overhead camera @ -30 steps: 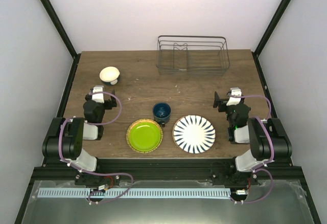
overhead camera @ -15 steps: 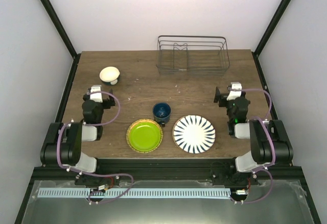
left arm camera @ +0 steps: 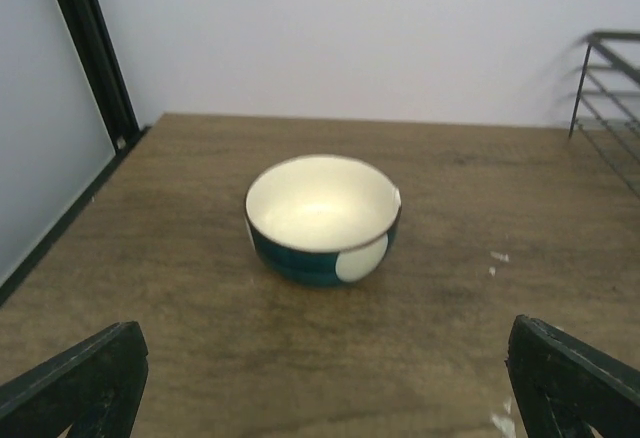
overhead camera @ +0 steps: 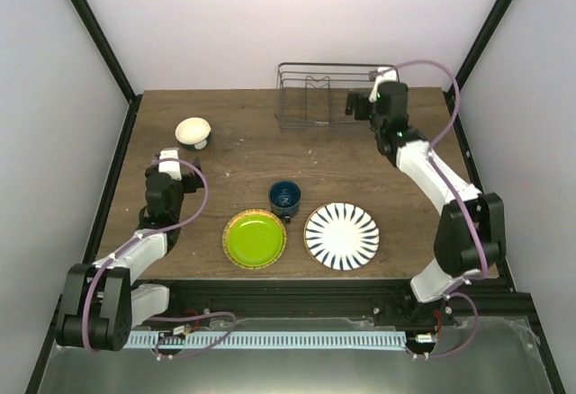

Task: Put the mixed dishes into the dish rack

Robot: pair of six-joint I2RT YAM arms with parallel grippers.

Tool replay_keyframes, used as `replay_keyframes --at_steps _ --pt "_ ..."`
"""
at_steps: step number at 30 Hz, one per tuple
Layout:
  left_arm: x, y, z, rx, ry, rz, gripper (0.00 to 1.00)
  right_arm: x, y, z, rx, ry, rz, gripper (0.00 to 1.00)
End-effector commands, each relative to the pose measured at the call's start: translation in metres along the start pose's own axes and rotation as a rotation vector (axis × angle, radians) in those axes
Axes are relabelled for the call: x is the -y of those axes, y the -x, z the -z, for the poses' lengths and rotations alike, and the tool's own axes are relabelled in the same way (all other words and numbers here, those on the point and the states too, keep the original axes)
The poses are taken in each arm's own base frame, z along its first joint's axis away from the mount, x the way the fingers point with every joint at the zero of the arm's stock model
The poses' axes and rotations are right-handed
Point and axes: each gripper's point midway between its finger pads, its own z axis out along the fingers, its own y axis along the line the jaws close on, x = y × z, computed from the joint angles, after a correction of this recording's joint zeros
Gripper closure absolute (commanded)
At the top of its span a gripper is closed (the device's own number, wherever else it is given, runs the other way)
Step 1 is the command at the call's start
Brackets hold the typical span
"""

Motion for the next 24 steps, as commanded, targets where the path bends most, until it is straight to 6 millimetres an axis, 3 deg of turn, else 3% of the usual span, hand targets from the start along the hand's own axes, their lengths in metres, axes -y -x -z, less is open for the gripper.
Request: replay_keyframes --at_steps 1,5,13,18,24 --pt "0.000 -0.024 0.004 -0.110 0.025 0.019 0.00 -0.027 -0.022 -0.015 -0.251 0.021 -0.104 0.00" --pt "-0.003 -0.029 0.007 -0.106 0.046 0.021 0.00 -0.062 -0.018 -0.047 -0.300 0.052 -0.132 0.00" --pt "-0.006 -0.030 0.009 -0.094 0.065 0.030 0.00 -0.108 -0.046 -0.101 -0.361 0.039 -0.147 0.00" --pt "-0.005 -0.032 0.007 -0.101 0.061 0.026 0.00 -0.118 -0.057 -0.122 -0.379 -0.030 -0.118 0.00" --pt "-0.004 -0.036 0.003 -0.119 0.060 0.020 0.00 -0.119 -0.052 -0.139 -0.374 -0.075 -0.133 0.00"
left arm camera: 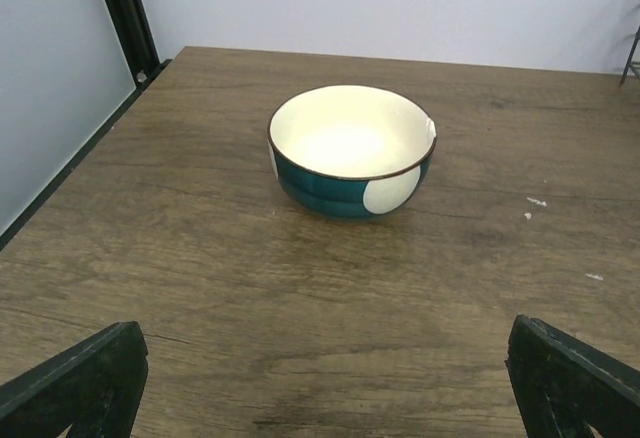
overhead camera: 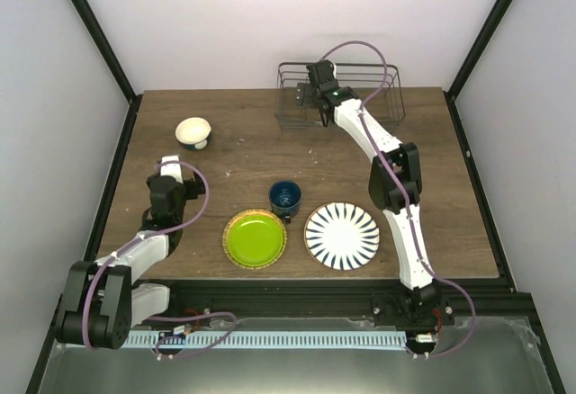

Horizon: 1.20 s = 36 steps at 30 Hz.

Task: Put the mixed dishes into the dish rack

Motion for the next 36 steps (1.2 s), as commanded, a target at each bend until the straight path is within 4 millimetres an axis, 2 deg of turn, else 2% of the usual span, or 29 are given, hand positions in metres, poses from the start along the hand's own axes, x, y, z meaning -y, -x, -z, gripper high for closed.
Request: replay_keyframes --at_steps 1,14,17,19,24,36 --pt "0.002 0.001 -0.003 0.000 -0.001 -0.001 0.00 0.002 0.016 0.007 0.028 -0.051 -0.033 0.00" --pt "0.004 0.001 -0.007 -0.012 -0.005 -0.006 0.00 0.009 -0.011 -0.018 -0.025 -0.093 -0.001 0.00" --pt "0.004 0.001 -0.007 -0.012 -0.007 -0.007 0.00 0.011 -0.011 -0.019 -0.024 -0.105 0.003 0.00" --pt "0.005 0.001 -0.007 -0.013 -0.008 -0.008 0.00 0.013 -0.025 -0.032 -0.050 -0.117 0.015 0.00" --pt "0.005 0.001 -0.008 -0.016 -0.009 -0.009 0.00 0.013 -0.032 -0.042 -0.064 -0.110 0.017 0.00" --pt "0.009 -0.003 -0.014 -0.041 -0.022 -0.021 0.00 0.017 -0.062 -0.060 -0.158 -0.093 0.022 0.00"
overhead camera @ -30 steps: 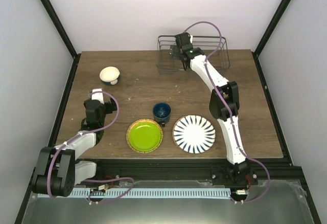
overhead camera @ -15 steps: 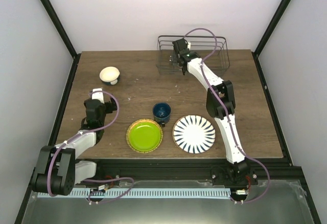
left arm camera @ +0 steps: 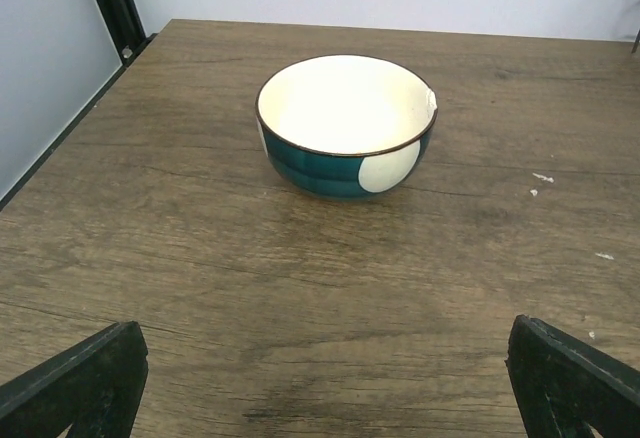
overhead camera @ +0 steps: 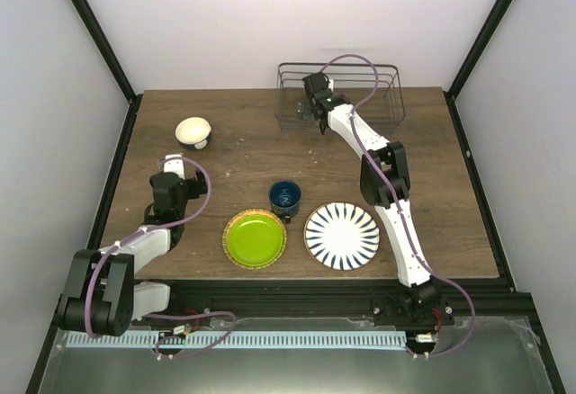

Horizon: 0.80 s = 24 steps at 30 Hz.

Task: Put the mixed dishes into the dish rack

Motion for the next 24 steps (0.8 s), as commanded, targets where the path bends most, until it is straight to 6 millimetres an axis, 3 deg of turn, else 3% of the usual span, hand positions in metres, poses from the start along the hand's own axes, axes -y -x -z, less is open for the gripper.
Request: replay_keyframes --at_steps 1,12,24 --pt "0.005 0.009 -0.003 0.014 -0.018 -0.007 0.00 0.000 -0.017 -0.012 -0.064 0.012 0.002 0.00" --pt "0.008 0.006 -0.007 -0.002 -0.028 -0.013 0.00 0.006 -0.010 -0.020 -0.093 0.097 -0.042 0.00" --pt "0.012 0.003 -0.011 -0.025 -0.037 -0.033 0.00 0.004 -0.040 -0.015 -0.197 0.105 -0.002 0.00"
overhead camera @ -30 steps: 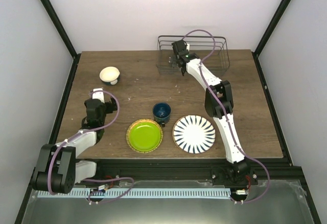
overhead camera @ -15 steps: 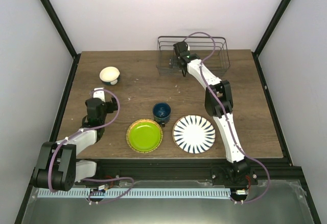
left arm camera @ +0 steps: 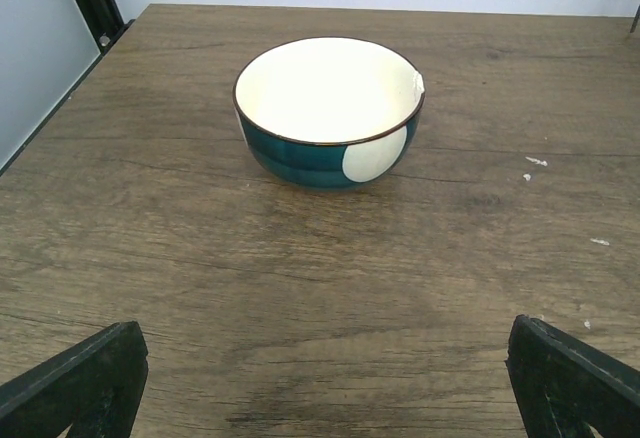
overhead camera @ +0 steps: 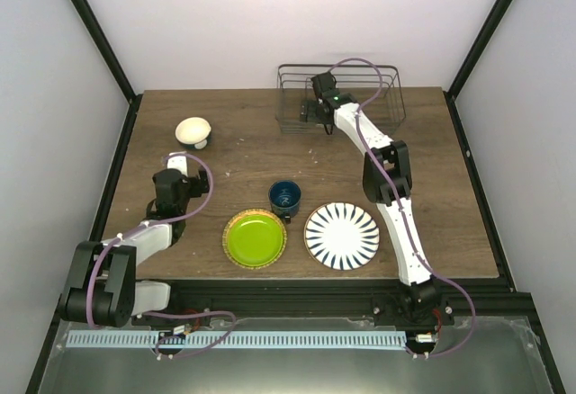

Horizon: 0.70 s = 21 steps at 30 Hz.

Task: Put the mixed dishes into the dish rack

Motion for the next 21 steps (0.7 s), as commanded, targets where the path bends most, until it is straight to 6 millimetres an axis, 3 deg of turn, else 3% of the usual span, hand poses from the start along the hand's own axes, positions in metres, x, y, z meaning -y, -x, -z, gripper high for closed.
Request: replay_keyframes --at_steps 1,14,21 --pt "0.005 0.008 -0.002 0.014 -0.017 -0.013 0.00 -0.002 -0.025 0.004 -0.091 -0.007 0.021 0.00" --pt "0.006 0.006 -0.003 0.004 -0.020 -0.017 0.00 -0.036 -0.066 0.028 -0.141 -0.023 0.070 0.00" --pt "0.007 0.005 -0.005 -0.003 -0.023 -0.021 0.00 -0.050 -0.084 0.052 -0.151 -0.018 0.083 0.00"
